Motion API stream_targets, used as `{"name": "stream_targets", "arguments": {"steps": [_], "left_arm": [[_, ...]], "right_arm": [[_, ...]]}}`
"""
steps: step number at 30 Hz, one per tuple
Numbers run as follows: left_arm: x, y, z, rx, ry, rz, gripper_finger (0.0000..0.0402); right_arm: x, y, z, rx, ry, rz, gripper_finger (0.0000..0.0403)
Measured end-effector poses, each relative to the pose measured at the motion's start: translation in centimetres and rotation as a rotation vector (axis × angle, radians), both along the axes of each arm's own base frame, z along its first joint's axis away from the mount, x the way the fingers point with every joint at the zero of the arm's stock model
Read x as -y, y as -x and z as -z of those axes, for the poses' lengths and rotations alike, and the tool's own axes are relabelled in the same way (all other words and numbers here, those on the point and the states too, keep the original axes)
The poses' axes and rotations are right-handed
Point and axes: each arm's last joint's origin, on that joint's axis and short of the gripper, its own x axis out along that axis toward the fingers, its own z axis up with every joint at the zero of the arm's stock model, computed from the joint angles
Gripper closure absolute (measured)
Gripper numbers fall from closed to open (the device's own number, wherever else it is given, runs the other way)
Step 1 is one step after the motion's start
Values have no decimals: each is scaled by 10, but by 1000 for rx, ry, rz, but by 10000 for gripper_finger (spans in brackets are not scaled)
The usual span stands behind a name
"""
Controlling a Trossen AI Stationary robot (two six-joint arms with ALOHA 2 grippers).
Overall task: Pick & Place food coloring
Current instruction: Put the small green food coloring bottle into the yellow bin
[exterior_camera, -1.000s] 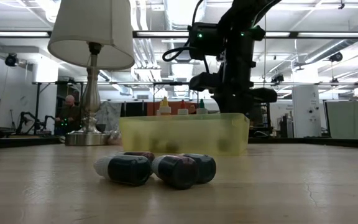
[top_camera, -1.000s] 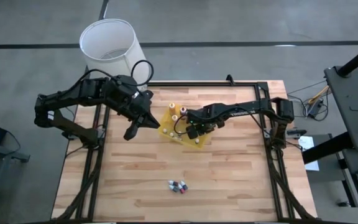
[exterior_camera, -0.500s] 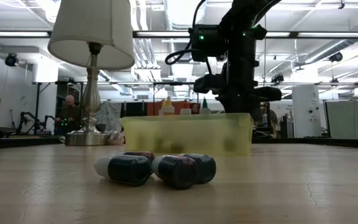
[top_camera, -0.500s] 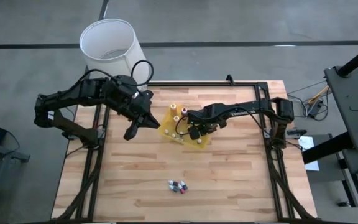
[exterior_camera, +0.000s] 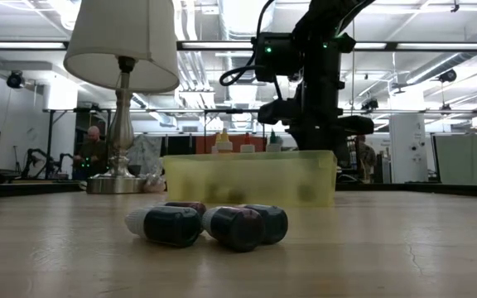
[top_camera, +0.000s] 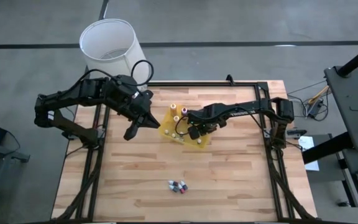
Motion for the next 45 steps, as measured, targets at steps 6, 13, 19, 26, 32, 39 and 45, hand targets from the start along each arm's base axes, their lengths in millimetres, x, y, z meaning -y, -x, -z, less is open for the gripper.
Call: {"name": "stream_targets", "arguments": {"steps": [6,13,19,26,32,39,45], "left_arm": [[0,0,0,0,-1,0,401],[0,0,0,0,-1,0,401],[0,0,0,0,0,0,401],[0,0,0,-2,6,-4,401],[0,3,1,-28,30,-19,401],[1,15,8,-9,47,-35,401],[2,19,28,97,116,-48,401]], "right_arm": [[0,0,0,1,6,7,281],[-1,0,0,3,4,18,244],[-7,-1,-15,18,11,-6,229],[-16,-3,-48,97,26,-76,223],[-57,-6,-79,198,84,-270,223],[-122,2,-92,267,89,-503,223],[-161,10,-94,309,-5,-646,223]]}}
